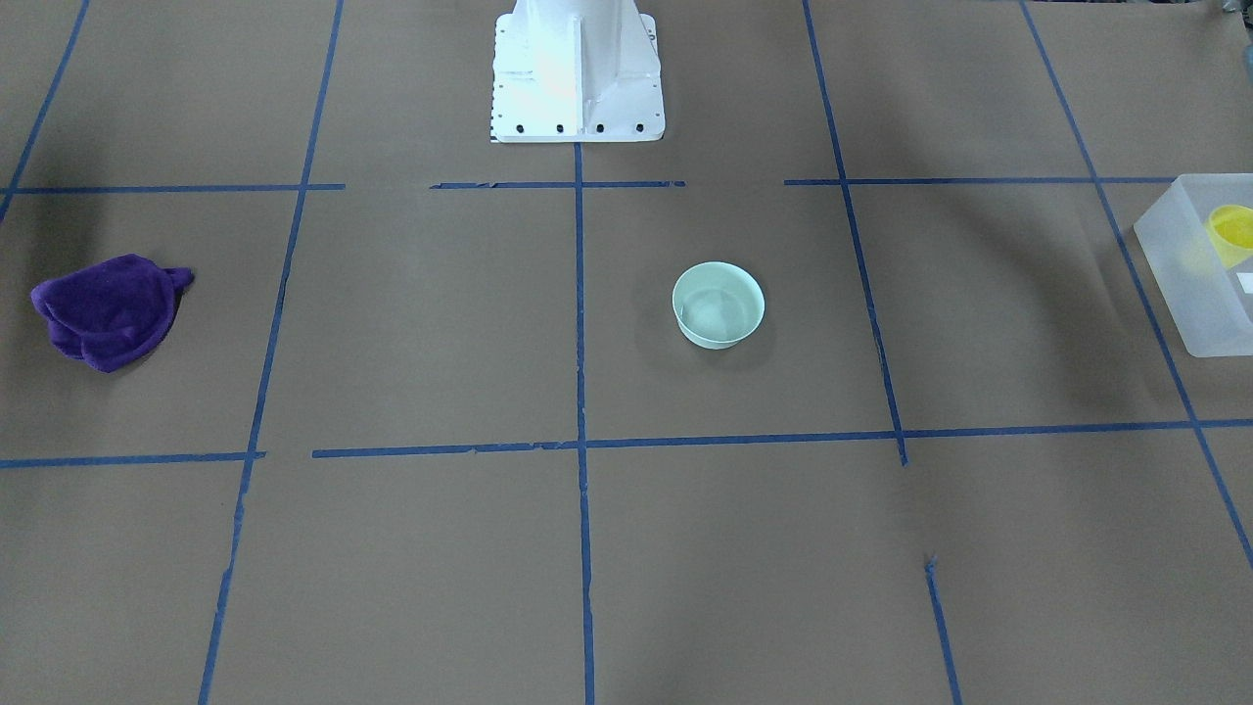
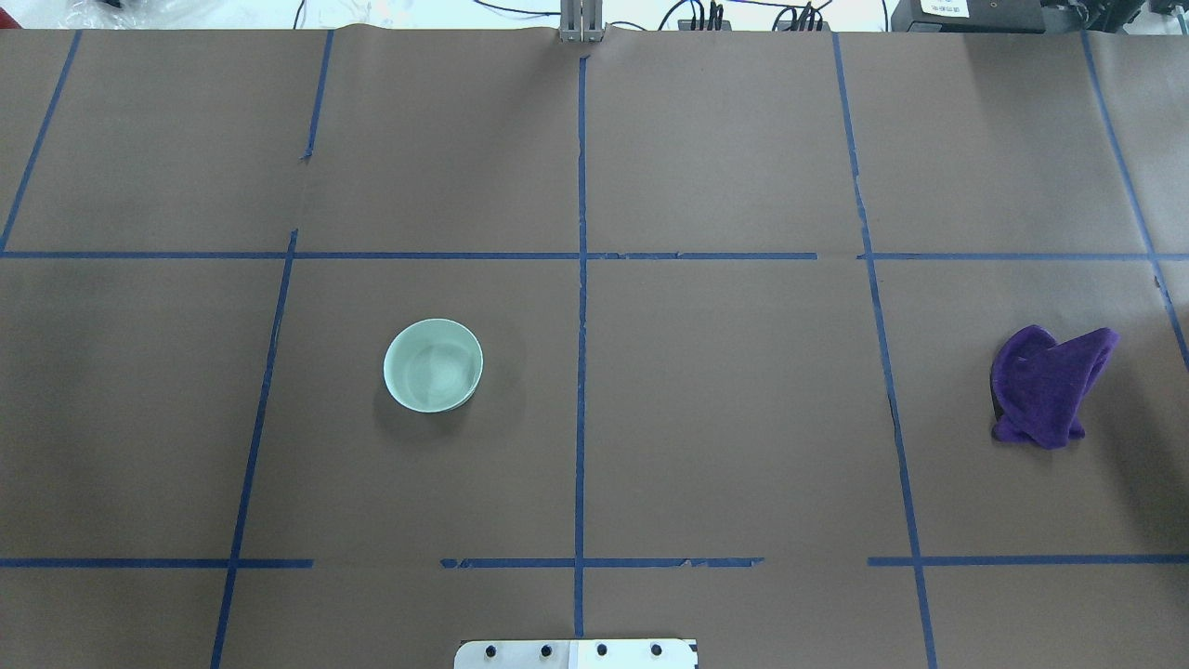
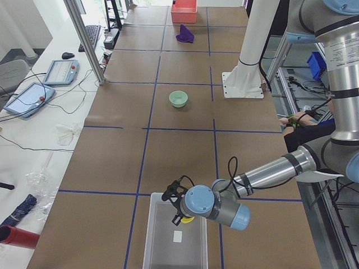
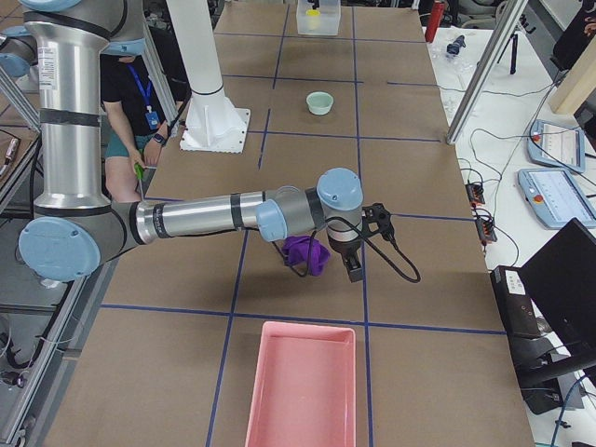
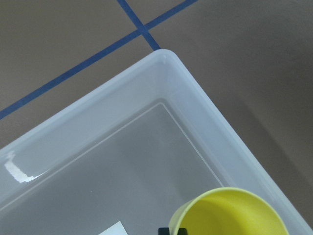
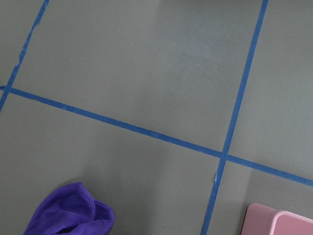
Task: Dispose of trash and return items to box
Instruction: 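Carry the yellow cup with the left gripper into the clear box, then reach the right gripper down to the purple cloth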
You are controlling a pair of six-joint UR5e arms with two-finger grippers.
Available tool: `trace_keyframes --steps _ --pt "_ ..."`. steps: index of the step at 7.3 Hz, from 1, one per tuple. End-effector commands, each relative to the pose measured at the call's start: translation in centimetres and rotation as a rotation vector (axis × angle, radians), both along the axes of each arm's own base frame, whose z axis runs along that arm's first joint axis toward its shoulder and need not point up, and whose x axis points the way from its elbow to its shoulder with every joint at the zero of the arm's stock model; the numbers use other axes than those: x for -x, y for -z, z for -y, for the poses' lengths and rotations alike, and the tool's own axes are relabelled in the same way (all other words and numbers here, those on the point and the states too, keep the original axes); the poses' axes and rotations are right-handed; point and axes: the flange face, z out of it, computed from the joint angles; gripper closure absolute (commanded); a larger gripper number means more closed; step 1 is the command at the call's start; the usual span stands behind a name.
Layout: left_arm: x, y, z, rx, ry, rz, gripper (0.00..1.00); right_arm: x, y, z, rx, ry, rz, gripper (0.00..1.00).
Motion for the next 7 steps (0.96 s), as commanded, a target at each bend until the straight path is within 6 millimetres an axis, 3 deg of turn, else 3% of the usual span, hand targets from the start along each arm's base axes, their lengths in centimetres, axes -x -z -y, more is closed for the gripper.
trace_keyframes --steps 1,2,3,4,5,6,7 --pt "-0.1 0.3 -0.1 -0.018 -0.001 -0.001 0.37 0.7 1.6 0.5 -0.049 0.015 0.015 0.00" --pt "-0.2 1.4 0.6 -0.033 0.007 -0.004 0.26 1.9 2.5 0.8 -0.138 0.035 0.024 0.00" --pt "-0.1 5.4 2.2 -0.043 0.058 -0.021 0.00 2.9 3.7 0.8 -0.127 -0.004 0.052 0.00" --pt "-0.1 7.5 3.3 -0.052 0.083 -0.035 0.00 6.0 6.1 0.7 -0.114 -0.067 0.111 0.00" --pt "-0.2 8.9 5.6 -0.064 0.084 -0.036 0.00 9.3 7.1 0.1 -0.150 -0.076 0.133 0.00" --pt "-0.2 10.9 9.2 -0.052 0.083 -0.035 0.00 12.2 8.1 -1.1 -0.180 -0.031 0.123 0.00" --pt "-0.3 12.8 11.8 -0.055 0.083 -0.035 0.00 14.6 6.6 -3.6 -0.156 0.025 0.106 0.00"
